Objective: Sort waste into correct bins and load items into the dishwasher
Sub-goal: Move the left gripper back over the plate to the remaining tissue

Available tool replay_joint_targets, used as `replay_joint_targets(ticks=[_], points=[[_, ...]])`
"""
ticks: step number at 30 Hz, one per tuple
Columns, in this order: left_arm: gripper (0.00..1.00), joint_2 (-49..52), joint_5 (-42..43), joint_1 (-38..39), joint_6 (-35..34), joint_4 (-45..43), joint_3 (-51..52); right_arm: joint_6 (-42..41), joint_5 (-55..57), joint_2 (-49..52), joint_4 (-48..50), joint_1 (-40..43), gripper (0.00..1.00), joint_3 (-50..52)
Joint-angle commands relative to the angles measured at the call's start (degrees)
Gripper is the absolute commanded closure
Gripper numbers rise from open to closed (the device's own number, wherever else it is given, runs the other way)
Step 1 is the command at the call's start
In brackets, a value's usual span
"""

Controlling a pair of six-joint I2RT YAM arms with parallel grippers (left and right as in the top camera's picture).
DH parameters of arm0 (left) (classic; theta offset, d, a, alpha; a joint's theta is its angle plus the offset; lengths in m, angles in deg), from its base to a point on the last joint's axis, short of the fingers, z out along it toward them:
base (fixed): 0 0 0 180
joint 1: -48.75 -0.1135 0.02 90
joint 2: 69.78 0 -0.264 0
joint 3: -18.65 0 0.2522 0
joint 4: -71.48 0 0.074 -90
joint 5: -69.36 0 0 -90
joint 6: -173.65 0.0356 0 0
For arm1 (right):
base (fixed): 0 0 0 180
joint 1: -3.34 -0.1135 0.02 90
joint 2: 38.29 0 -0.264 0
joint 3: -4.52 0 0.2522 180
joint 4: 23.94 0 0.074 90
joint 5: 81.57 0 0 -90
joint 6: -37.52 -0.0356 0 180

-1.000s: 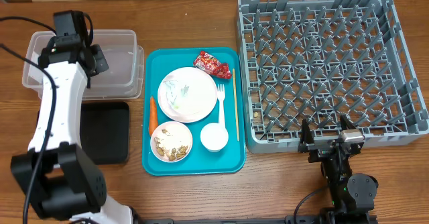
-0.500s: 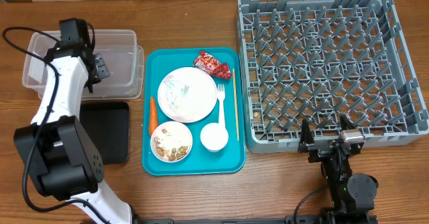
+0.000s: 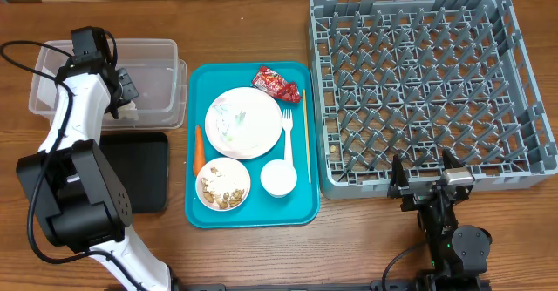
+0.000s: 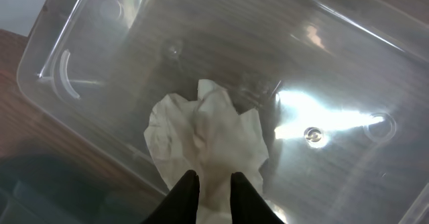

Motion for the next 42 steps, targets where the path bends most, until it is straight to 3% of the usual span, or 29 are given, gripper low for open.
replay_joint_targets(ticks=[1, 4, 9, 14, 18, 23, 28, 33, 39, 42], points=[[0.8, 0.8, 0.2, -0.1, -0.2, -0.5, -1.2, 0.1, 0.1, -0.7, 0.3, 0.0, 0.0, 0.6], [0.95, 0.7, 0.1, -0.1, -0.2, -0.5, -1.7, 0.1, 0.1, -0.7, 0.3, 0.0, 0.0, 0.6], [0.96, -0.8, 0.0, 0.0, -0.2, 2.1, -6.9, 0.1, 0.1, -0.7, 0.2, 0.0, 0.0, 0.6], [0.96, -4.1, 3.1, 1.0, -0.2, 12.9, -16.7, 0.1, 0.1, -0.7, 0.2, 0.0, 0.0, 0.6], [0.96, -7.6, 10.7, 2.2, -0.2, 20.9, -20.7, 0.1, 0.1, -0.7, 0.3, 0.0, 0.0, 0.6], [0.96, -9.6, 28.9, 4.4, -0.2, 29.8, -20.7, 0.1, 0.1, -0.7, 0.3, 0.0, 0.0, 0.6], [0.96, -9.5, 36.7, 8.7, 2.5, 34.5, -18.8, 0.1, 0.1, -0.7, 0.3, 0.0, 0.0, 0.6], [0.94, -9.3, 33.6, 15.3, 3.7, 34.7, -16.8, 0.1, 0.1, -0.7, 0.3, 0.0, 0.0, 0.6], [0.93, -9.3, 27.1, 23.2, -1.0, 34.0, -14.8, 0.1, 0.1, -0.7, 0.3, 0.0, 0.0, 0.6], [0.83, -9.3, 22.3, 26.3, -3.4, 32.6, -13.2, 0.1, 0.1, -0.7, 0.3, 0.0, 0.0, 0.6]])
